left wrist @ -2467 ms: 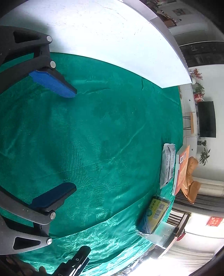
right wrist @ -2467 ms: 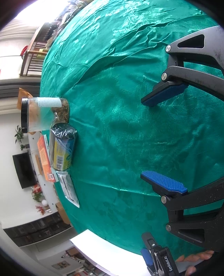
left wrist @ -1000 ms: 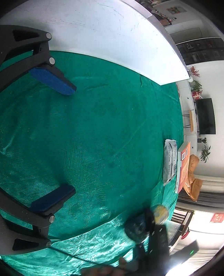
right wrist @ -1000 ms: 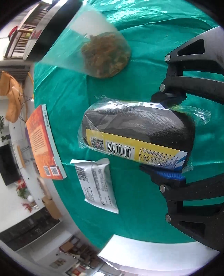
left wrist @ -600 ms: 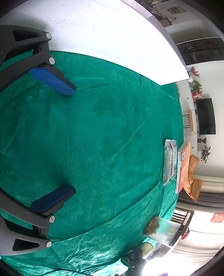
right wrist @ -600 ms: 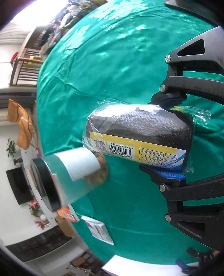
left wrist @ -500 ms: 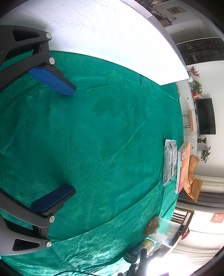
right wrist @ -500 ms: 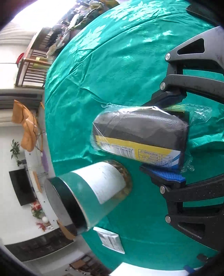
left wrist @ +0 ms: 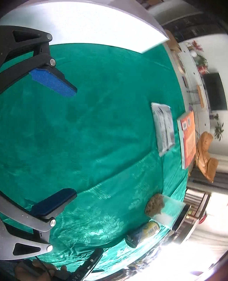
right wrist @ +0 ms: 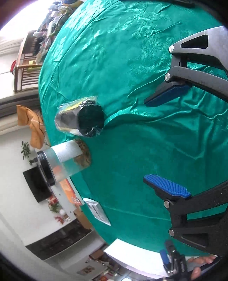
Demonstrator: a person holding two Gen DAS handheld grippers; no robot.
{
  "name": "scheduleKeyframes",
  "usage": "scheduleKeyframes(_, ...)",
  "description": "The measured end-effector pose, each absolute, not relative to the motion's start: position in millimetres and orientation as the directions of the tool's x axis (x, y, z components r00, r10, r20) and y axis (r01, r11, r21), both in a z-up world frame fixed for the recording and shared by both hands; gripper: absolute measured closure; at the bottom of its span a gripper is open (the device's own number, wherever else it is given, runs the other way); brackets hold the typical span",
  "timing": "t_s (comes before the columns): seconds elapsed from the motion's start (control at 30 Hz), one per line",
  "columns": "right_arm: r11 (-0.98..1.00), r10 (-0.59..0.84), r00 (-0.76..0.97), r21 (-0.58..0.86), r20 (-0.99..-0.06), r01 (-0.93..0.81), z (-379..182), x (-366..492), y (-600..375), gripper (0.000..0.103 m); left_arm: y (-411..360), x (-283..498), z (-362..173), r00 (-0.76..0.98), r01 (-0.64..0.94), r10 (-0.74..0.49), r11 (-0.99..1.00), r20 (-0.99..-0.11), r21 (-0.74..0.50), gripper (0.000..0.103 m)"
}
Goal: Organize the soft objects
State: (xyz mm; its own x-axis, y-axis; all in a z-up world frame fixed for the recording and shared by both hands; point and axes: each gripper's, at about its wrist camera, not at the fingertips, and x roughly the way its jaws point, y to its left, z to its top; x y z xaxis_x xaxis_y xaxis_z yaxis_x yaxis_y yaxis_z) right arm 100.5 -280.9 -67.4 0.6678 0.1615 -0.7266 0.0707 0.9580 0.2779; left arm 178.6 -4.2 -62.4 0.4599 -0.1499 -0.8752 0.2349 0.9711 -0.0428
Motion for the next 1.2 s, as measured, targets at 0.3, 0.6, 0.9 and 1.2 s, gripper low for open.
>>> scheduleKeyframes(0.3,0.955,0.173,0.627,0.286,-0.759,0.083,-82.4,104.0,-284.0,0.021,-39.6,308.1,-67.4,0.484,0.584,-0.006,0.747,-0.875,0.318,0.000)
scheduleKeyframes(0.6,0.975,0.140,0.621,0.217,-0.771,0.050,-84.4,109.9,-273.0,0.017,-40.3,393.6,-92.9,0.532,0.551,0.055,0.735,-0.845,0.395,0.000)
scheduleKeyframes(0.9,0.981,0.126,0.622,0.192,-0.773,0.040,-84.9,111.7,-270.2,0.017,-8.9,443.2,-104.8,0.412,0.391,-0.133,0.919,-0.901,0.044,0.000)
scheduleKeyframes(1.2,0.864,0.192,0.748,0.470,-0.636,0.178,-48.1,102.7,-327.6,0.018,-13.1,389.4,-93.2,0.411,0.329,-0.116,0.944,-0.904,0.029,0.030)
